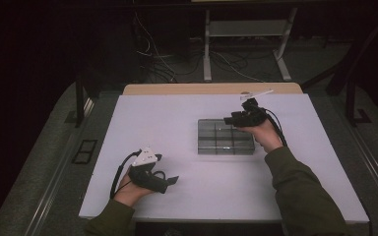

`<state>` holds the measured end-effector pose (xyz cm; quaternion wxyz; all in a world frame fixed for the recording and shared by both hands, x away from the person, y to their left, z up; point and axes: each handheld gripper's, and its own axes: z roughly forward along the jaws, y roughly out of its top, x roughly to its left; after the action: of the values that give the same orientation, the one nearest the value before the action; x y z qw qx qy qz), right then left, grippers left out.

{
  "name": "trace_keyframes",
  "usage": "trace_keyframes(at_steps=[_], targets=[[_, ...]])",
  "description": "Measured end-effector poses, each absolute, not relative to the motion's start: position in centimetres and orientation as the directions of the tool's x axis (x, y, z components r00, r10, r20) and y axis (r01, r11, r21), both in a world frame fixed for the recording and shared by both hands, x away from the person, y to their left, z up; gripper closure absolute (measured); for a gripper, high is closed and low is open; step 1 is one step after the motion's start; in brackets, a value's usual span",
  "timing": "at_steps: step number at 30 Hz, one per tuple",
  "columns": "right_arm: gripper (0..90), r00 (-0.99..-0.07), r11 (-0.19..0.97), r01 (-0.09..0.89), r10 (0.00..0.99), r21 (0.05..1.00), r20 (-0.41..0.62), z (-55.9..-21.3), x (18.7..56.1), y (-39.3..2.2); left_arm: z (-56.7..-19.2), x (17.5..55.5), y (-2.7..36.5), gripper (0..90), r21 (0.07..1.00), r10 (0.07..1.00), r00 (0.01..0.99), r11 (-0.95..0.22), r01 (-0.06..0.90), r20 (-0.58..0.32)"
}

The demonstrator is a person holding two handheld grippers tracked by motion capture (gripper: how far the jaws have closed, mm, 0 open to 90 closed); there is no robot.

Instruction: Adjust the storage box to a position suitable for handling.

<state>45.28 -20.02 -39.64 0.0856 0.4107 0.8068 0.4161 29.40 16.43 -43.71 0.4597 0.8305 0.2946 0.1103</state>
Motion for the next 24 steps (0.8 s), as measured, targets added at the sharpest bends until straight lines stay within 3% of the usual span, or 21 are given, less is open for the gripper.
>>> trace_keyframes(at_steps=[14, 24], targets=[[88.6, -0.639, 0.357, 0.635, 0.741, 0.685, 0.206, -40.4, 48.6, -18.4, -43.7, 29.3, 16.4, 0.0, 0.829, 0.589, 0.803, -0.401, 0.389, -0.091], [89.3, -0.625, 0.372, 0.660, 0.754, 0.652, 0.202, -41.0, 49.7, -18.0, -43.7, 29.3, 16.4, 0.0, 0.830, 0.587, 0.804, -0.401, 0.387, -0.091]])
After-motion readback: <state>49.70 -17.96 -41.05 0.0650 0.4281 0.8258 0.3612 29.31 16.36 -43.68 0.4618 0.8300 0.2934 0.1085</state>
